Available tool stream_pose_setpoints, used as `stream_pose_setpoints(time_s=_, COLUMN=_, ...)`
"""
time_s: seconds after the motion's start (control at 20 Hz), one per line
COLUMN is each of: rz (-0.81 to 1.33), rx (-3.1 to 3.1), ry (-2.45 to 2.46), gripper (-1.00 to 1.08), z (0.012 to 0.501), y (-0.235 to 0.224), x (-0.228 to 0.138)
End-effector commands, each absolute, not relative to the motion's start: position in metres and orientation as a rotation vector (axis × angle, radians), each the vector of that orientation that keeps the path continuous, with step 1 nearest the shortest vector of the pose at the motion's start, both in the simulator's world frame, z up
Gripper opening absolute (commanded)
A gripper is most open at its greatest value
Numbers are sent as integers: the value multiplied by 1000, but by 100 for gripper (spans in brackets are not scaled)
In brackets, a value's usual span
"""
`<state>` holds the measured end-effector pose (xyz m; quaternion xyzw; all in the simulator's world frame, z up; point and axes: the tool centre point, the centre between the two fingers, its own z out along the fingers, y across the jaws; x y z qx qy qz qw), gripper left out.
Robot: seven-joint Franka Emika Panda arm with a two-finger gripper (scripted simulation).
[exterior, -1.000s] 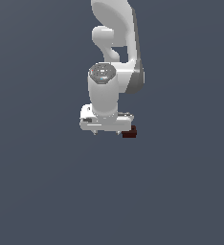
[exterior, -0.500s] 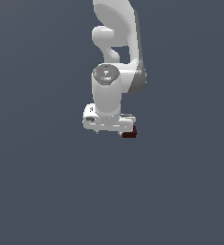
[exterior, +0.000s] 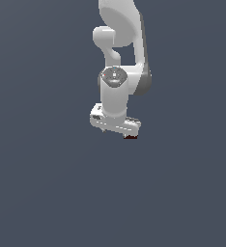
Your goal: Pick up the object and move it to a goal position.
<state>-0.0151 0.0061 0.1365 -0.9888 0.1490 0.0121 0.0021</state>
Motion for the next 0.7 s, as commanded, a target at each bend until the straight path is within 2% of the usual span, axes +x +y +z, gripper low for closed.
stream_pose_setpoints(time_s=0.0, rz=37, rx=-3087, ry=560, gripper=100, z=133, y=12, x=-18)
stream_pose_setpoints(time_s=0.65, rz=32, rx=-2966, ry=1027, gripper=100, z=116, y=39, x=-36)
